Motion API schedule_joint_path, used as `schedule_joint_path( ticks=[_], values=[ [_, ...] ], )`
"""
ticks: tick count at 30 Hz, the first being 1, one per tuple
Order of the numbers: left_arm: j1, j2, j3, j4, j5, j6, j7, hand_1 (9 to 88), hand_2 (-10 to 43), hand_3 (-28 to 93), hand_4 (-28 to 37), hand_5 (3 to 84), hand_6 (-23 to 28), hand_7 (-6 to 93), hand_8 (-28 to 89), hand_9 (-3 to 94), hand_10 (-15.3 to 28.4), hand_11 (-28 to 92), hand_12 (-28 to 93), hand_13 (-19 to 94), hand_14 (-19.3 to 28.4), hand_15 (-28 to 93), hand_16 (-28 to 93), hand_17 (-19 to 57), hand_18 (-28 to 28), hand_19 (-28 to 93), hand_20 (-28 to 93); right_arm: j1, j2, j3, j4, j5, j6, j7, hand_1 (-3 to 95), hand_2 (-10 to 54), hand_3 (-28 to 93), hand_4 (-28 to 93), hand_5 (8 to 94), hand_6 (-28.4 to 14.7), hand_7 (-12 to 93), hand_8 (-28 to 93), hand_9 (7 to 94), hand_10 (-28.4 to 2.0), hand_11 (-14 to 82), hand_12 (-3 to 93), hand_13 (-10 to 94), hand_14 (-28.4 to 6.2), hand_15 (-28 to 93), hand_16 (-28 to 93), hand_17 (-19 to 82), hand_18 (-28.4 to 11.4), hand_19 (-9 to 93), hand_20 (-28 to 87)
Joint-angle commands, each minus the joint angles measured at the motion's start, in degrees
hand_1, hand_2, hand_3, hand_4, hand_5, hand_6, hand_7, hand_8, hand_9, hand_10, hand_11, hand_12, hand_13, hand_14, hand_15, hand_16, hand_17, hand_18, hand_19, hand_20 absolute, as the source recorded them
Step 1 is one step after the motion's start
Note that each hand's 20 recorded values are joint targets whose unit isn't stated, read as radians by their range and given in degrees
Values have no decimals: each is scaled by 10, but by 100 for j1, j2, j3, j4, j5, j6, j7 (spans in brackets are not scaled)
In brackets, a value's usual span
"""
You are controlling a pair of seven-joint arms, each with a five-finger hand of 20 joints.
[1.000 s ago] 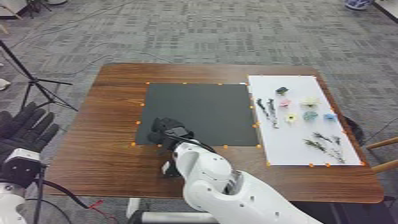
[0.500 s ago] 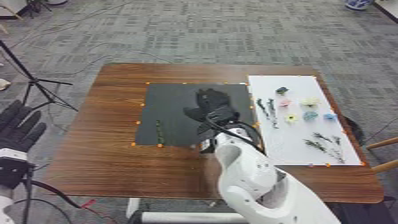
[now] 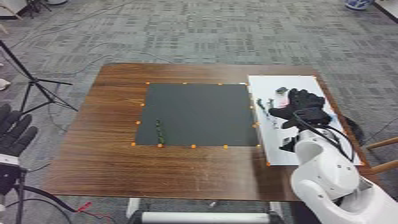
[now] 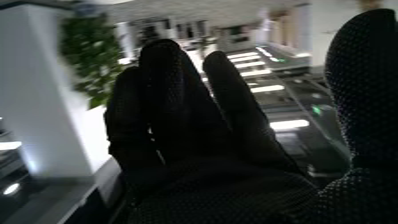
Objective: Arrange flowers
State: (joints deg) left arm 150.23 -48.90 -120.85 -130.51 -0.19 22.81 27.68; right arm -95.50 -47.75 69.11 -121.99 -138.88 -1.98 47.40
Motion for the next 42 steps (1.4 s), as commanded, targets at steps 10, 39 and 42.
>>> schedule_joint_path(
  ticks=[10,39,42],
  values=[
    [253,-88,-22,-83,30,83,72,268,173,713,-282,396,93,93,-73,326,135,167,118,245,133,286,-23,-13,117,234,123,-1290,123,1732,-119,530,-1031,855,454,-95,677,-281,539,-139,71,-74,530,-242,115,139,442,-245,685,243,217,-284,728,496],
    [318,-128,143,-111,73,54,-13,268,172,714,-282,396,93,94,-73,325,135,167,118,244,134,287,-23,-14,118,236,122,-1488,-121,1838,326,820,-1434,904,563,-95,647,-283,703,-74,126,-91,658,-184,142,147,539,-174,637,292,248,-284,749,476],
    [303,-149,171,-111,87,64,-28,268,172,714,-282,395,93,94,-73,325,135,167,118,244,134,287,-23,-14,118,236,122,-1468,-118,1738,387,680,-1160,928,588,-95,619,-283,728,-61,150,-52,693,-174,159,160,558,-166,636,301,257,-284,759,470]
  ],
)
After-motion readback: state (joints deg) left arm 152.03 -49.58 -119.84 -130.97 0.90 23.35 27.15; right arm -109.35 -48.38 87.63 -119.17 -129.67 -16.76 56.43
